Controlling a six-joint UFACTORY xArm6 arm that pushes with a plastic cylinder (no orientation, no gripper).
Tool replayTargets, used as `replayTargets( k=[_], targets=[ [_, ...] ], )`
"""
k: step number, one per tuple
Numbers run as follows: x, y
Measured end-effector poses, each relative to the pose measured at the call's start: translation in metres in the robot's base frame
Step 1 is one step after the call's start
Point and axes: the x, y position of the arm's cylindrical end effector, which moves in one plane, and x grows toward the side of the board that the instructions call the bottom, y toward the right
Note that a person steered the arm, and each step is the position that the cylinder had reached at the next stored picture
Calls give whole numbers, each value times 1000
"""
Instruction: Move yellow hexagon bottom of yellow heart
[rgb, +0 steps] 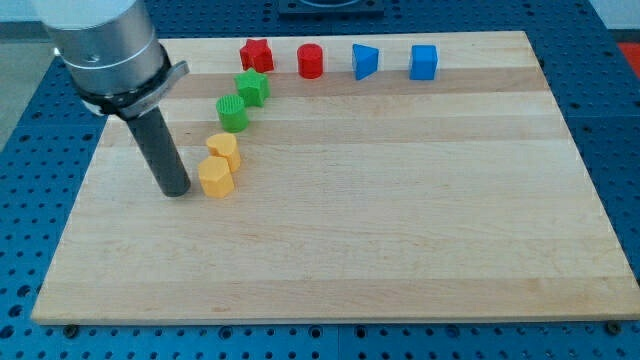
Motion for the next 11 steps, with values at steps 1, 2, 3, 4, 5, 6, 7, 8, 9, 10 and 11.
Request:
replayTargets(
  k=[1, 2, 3, 4, 5, 6, 7, 8, 9, 10, 11],
  targets=[
    [-31, 14],
    [-54, 30],
    [-69, 33],
    [-76, -5],
    [-40, -30],
    [-23, -20],
    [-8, 7],
    [-8, 7],
    [-8, 21],
    [-6, 25],
    [10, 25]
  ],
)
